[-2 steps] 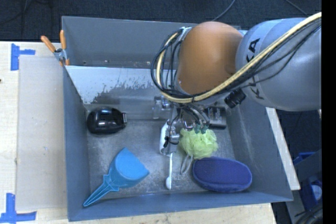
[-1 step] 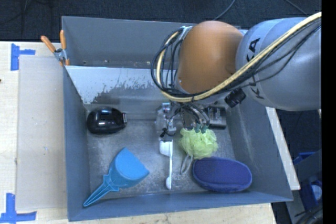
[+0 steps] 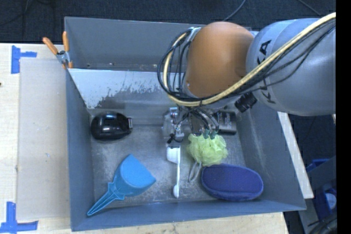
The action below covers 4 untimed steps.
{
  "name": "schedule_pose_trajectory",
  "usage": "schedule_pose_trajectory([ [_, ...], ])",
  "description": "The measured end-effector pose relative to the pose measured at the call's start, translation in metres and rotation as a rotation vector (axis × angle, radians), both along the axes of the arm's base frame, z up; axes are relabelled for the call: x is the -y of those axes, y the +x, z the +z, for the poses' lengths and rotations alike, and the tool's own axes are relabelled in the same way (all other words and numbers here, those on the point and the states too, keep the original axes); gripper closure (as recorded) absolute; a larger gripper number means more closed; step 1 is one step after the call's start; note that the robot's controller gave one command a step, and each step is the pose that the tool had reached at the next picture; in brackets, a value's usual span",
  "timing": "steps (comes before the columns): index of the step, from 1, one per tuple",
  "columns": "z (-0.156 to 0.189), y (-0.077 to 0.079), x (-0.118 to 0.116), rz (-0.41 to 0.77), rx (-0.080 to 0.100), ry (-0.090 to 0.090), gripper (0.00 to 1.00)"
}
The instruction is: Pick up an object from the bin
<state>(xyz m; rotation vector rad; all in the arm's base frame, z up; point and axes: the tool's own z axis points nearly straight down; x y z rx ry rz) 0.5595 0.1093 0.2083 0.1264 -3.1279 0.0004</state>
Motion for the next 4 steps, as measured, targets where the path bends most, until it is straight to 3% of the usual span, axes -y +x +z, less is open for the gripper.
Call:
schedule_pose_trajectory([
  [4,-0.0001,0.0,0.0,-0.003,0.0,0.0,1.0],
])
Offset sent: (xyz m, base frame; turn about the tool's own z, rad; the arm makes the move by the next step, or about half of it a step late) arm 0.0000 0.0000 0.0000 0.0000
